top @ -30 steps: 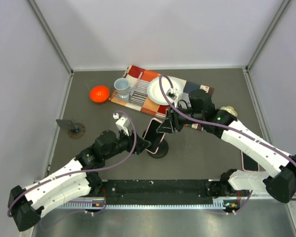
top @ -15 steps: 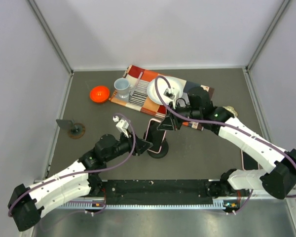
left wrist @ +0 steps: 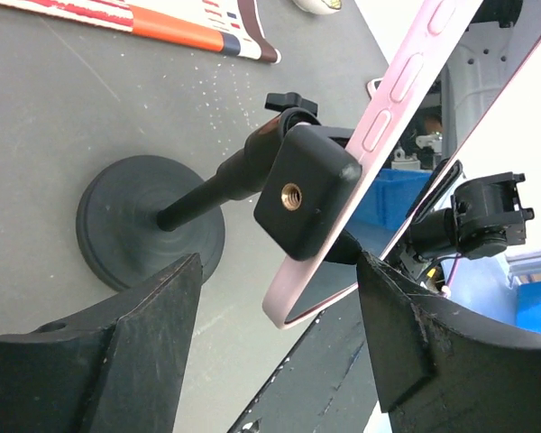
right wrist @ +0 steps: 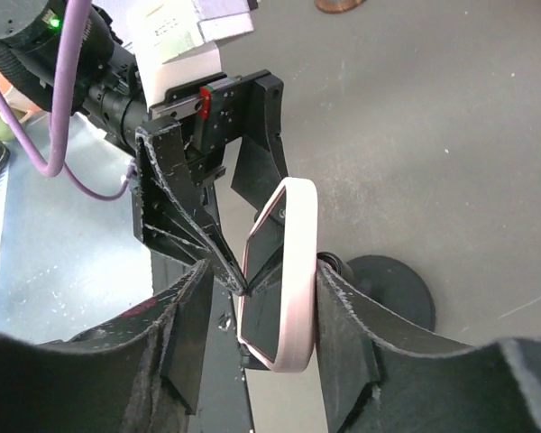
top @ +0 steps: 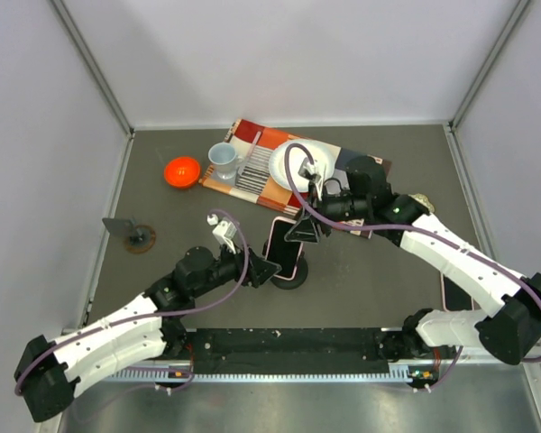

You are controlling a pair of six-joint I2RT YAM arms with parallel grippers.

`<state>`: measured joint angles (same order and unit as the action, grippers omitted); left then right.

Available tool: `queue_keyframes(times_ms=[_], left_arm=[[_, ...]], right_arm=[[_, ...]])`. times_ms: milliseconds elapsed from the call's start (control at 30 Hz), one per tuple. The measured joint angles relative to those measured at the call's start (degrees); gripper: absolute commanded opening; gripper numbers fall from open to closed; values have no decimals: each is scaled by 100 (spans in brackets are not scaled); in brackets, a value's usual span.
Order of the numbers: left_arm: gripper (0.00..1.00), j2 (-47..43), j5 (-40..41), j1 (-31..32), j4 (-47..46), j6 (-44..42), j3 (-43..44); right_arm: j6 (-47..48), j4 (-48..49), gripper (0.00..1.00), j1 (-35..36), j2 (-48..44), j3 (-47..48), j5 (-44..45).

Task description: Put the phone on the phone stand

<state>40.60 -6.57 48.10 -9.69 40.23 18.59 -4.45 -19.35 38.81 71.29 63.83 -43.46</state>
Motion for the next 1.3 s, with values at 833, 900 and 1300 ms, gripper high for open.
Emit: queue_keyframes(times_ms=[833, 900, 1300], left_arm=[[81, -1722, 1027, -4, 2730, -765, 1928], [81, -1722, 1054, -4, 2841, -787, 1928], [81, -2131, 1150, -7, 3541, -1062, 2127]], right_arm=[[-1987, 2041, 47, -114, -949, -1543, 361], [-2122, 2234, 38, -116, -938, -1585, 348], [-1714, 1982, 0, -308, -507, -1386, 118]])
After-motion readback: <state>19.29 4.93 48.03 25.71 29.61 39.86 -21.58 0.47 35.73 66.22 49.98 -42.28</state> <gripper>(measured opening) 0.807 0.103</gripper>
